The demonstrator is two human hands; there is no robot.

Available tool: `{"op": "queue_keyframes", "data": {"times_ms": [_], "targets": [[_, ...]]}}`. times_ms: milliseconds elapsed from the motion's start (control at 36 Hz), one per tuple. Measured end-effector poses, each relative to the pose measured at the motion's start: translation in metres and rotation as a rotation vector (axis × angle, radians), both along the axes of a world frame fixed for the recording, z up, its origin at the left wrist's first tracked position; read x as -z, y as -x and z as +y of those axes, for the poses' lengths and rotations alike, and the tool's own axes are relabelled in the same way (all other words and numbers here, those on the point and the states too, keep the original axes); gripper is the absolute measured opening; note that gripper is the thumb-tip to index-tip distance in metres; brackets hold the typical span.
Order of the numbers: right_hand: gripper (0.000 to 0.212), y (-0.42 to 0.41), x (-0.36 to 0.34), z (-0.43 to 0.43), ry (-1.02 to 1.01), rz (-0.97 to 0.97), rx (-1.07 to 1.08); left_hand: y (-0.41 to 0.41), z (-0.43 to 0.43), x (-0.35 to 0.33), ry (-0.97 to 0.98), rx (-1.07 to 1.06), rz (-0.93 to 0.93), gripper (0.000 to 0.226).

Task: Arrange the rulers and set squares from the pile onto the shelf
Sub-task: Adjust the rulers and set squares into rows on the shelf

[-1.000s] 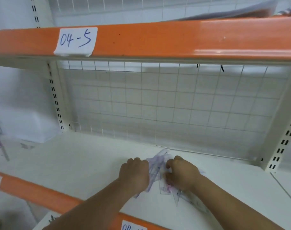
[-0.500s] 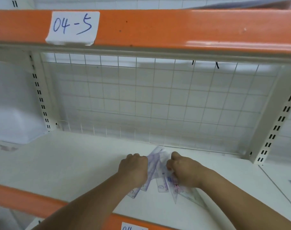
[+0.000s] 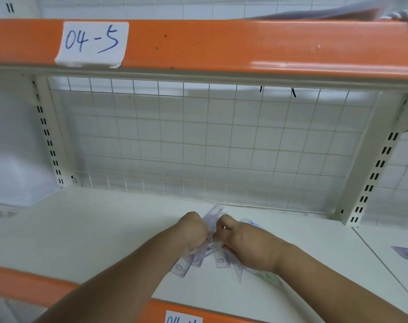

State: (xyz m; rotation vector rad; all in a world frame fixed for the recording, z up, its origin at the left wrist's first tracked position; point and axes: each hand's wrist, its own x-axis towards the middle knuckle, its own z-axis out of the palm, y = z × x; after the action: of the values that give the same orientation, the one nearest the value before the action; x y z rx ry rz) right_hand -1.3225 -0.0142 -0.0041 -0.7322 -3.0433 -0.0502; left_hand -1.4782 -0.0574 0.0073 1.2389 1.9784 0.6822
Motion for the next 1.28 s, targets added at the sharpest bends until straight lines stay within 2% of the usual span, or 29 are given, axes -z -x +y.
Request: {"op": "queue_keyframes", "data": {"times_ms": [111, 194, 250, 333, 583, 833, 972, 1056, 1083, 1139, 1194, 1250, 1278], "targets": [[0.042, 0.001, -0.003, -0.006, 0.119, 0.234, 0.039, 0.002, -0.005, -0.001, 0.025, -0.075, -0.194, 0.024], [0.031, 0.004, -0.008, -0.008, 0.199, 0.429, 0.288, 0.004, -0.007, -0.002, -0.016, -0.138, -0.282, 0.026], [0.034, 0.006, -0.009, -0.008, 0.256, 0.481, 0.45, 0.007, -0.008, -0.002, -0.034, -0.184, -0.322, 0.024], [0.051, 0.01, -0.008, -0.013, 0.426, 0.465, 0.573, 0.008, -0.009, -0.002, -0.048, -0.223, -0.39, 0.022], [0.068, 0.015, -0.002, -0.026, 0.353, 0.363, 0.625, 0.004, -0.012, 0.004, -0.045, -0.222, -0.455, 0.025], [0.052, 0.013, -0.005, -0.03, 0.353, 0.317, 0.606, -0.005, -0.016, -0.001, -0.028, -0.142, -0.438, 0.034], [0.051, 0.013, -0.006, -0.032, 0.327, 0.288, 0.623, -0.007, -0.012, 0.004, -0.042, -0.122, -0.346, 0.031], [0.05, 0.012, -0.005, -0.031, 0.303, 0.29, 0.633, -0.009, -0.011, 0.005, -0.059, -0.118, -0.268, 0.015], [0.048, 0.012, -0.004, -0.031, 0.296, 0.291, 0.639, -0.009, -0.01, 0.007, -0.072, -0.12, -0.225, 0.019], [0.046, 0.01, -0.005, -0.03, 0.285, 0.281, 0.65, -0.006, -0.009, 0.009, -0.084, -0.086, -0.062, 0.053], [0.052, 0.008, -0.006, -0.029, 0.288, 0.263, 0.648, -0.003, -0.011, 0.01, -0.112, -0.023, 0.178, 0.075], [0.061, 0.006, -0.008, -0.029, 0.296, 0.251, 0.64, -0.001, -0.015, 0.009, -0.155, 0.07, 0.459, 0.086], [0.065, 0.005, -0.009, -0.029, 0.295, 0.244, 0.631, 0.0, -0.016, 0.009, -0.177, 0.118, 0.597, 0.082]]}}
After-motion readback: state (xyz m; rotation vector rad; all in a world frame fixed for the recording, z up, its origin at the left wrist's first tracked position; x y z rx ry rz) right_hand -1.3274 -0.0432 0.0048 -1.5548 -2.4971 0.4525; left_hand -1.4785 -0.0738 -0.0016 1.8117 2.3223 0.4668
